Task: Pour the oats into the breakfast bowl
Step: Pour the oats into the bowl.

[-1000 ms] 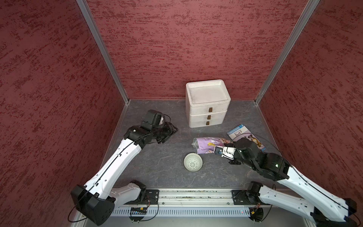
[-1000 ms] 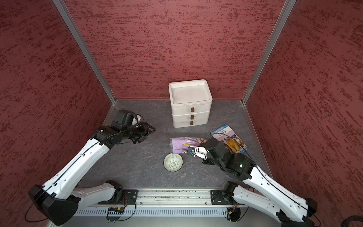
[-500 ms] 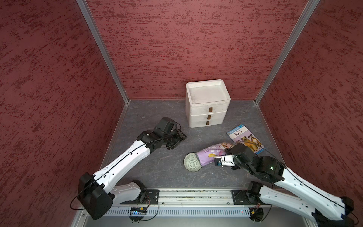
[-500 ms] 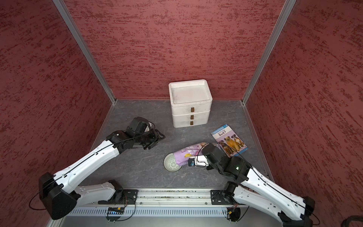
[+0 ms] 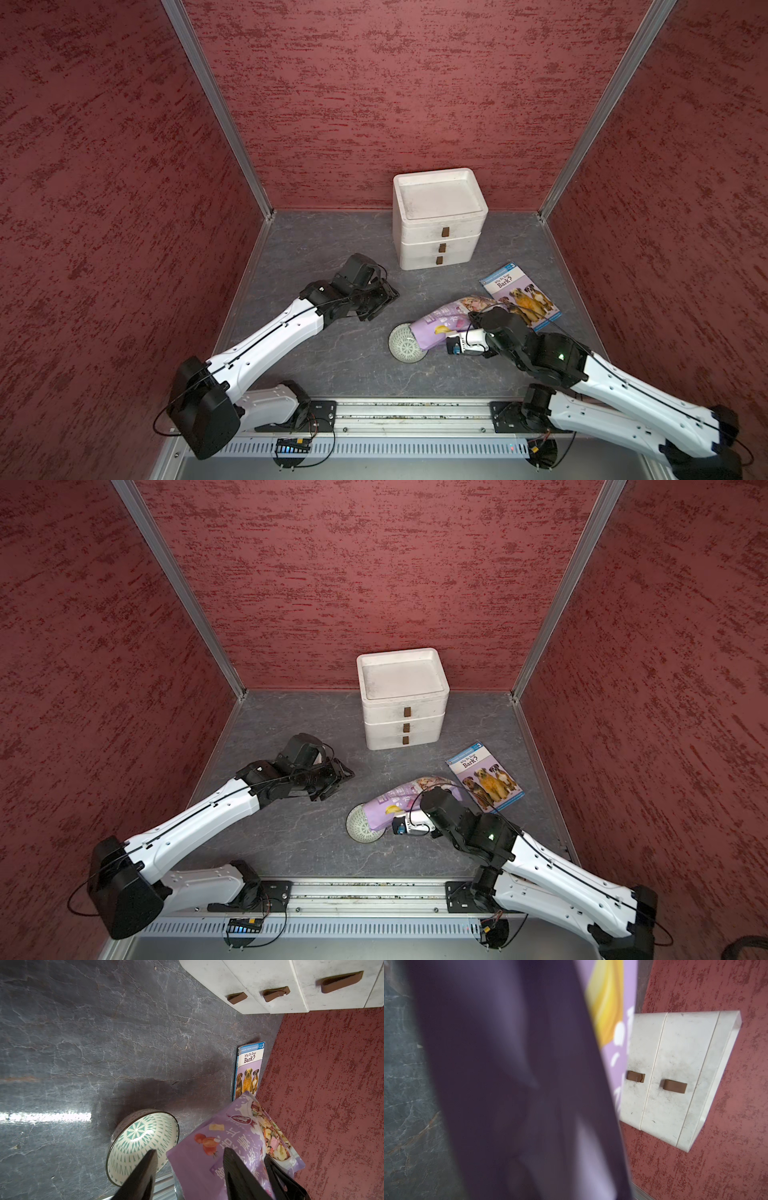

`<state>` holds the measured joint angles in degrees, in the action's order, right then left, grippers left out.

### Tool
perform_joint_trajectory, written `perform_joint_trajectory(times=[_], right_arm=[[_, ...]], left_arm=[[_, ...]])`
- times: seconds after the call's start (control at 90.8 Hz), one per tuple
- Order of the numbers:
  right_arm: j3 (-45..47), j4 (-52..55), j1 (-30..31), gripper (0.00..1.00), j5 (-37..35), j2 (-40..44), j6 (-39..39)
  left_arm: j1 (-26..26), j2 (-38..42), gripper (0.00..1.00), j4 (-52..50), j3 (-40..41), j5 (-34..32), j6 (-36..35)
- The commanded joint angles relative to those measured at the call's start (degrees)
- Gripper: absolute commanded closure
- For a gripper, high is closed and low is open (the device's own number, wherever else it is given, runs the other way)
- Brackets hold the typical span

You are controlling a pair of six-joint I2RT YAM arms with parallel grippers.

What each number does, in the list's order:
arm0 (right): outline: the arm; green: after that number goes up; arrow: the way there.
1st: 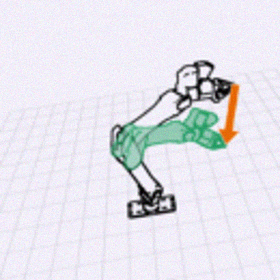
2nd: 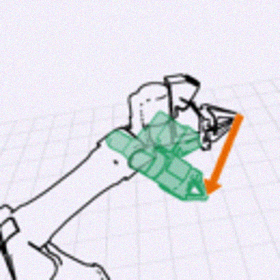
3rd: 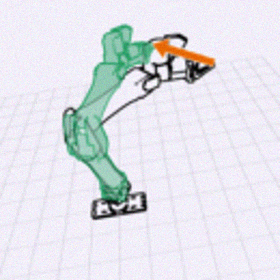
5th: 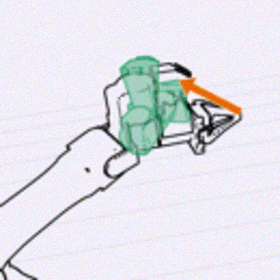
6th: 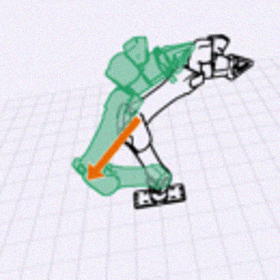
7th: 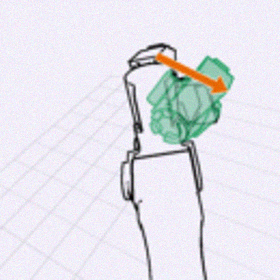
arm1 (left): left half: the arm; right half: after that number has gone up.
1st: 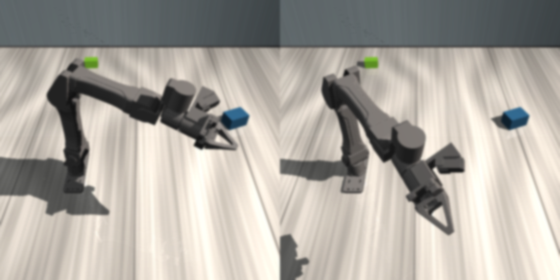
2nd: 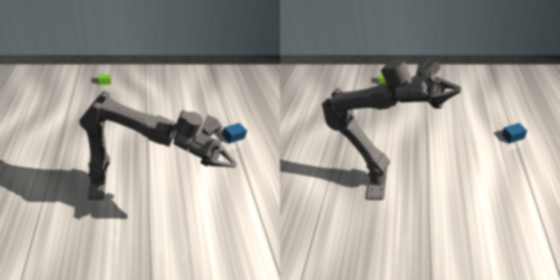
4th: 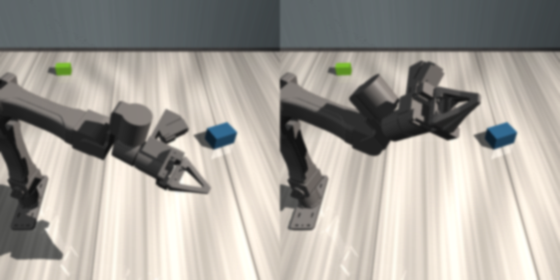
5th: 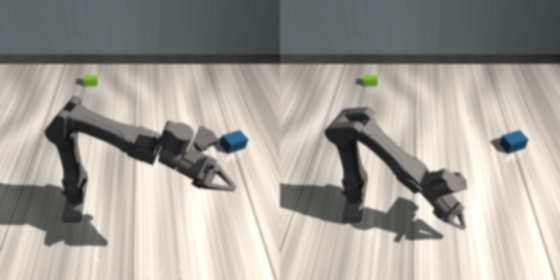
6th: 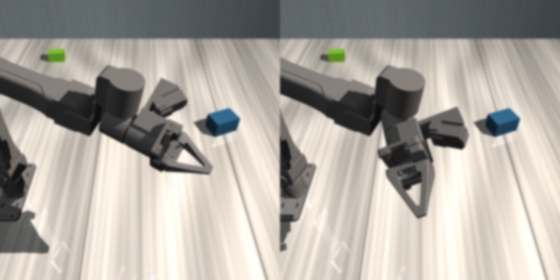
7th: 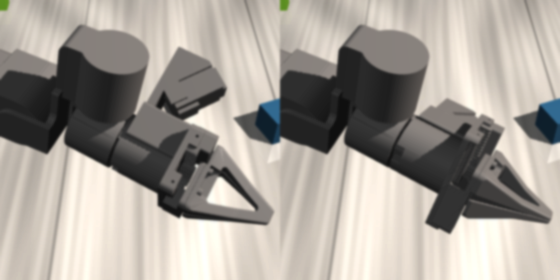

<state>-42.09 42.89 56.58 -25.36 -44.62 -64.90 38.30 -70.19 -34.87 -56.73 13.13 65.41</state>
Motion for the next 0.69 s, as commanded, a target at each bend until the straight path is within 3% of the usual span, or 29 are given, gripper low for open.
perform_joint_trajectory(times=[0.0,0.683], right_arm=[[-0.9,-10.8,0.6,1.0,-6.4,0.3,-3.0],[3.0,-20.2,4.8,1.0,-11.7,-1.8,-10.3]], left_arm=[[0.5,-0.1,0.46,1.9,1.3,-0.7,1.0],[2.9,-1.1,0.47,5.4,4.6,-0.7,3.9]])
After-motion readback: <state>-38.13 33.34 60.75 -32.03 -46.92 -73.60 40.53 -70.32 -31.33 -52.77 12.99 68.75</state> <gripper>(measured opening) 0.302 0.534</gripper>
